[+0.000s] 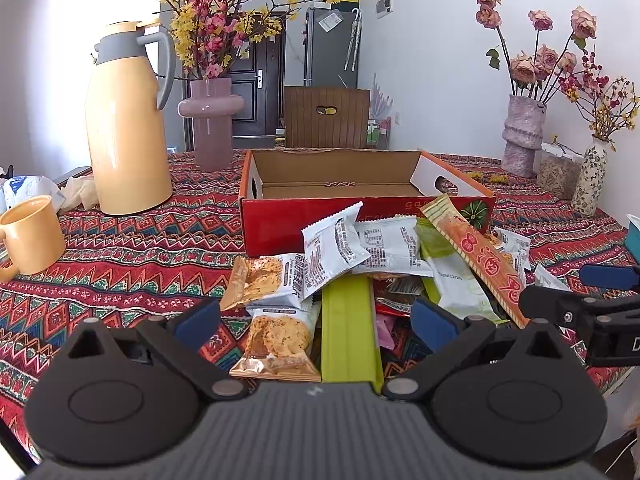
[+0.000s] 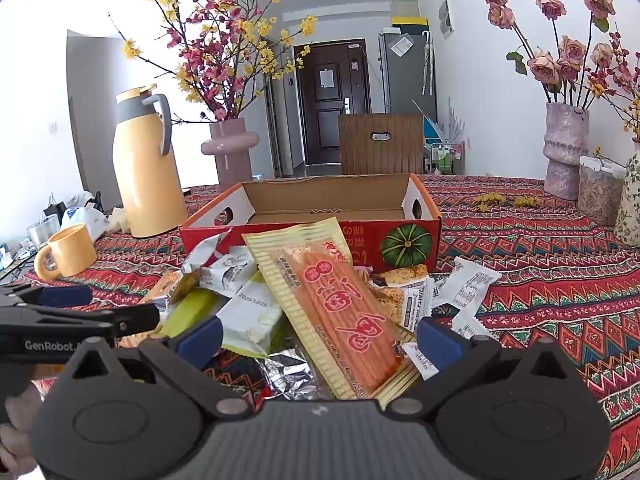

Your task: Organize snacks

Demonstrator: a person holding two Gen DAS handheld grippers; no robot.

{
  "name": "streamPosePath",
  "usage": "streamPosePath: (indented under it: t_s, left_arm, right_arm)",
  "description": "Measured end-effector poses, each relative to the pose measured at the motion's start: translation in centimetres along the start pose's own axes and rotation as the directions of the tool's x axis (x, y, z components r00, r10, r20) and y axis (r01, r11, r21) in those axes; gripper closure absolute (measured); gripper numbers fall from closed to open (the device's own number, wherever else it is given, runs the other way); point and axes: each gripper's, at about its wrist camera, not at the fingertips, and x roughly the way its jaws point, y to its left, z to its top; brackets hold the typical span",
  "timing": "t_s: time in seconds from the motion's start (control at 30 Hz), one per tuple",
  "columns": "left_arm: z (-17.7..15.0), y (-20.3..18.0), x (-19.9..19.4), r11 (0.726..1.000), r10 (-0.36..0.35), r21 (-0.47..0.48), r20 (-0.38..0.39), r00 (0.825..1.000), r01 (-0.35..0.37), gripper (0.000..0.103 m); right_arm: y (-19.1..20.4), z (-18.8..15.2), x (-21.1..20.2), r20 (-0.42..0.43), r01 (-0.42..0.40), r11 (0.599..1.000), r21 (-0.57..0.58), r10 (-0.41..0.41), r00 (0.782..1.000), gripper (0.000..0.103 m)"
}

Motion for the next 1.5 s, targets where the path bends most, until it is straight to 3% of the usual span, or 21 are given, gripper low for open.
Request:
streamPosePath:
  t_s: [1.5]
  left_arm:
    - [-0.4, 0.5, -1.3, 0.999, -0.024, -0.032, 0.028, 0.999, 0.024, 0.0]
  right_arm:
    - [-0.4, -0.4, -1.0, -0.006, 0.026, 1.0, 0.006, -0.026, 1.0, 0.0]
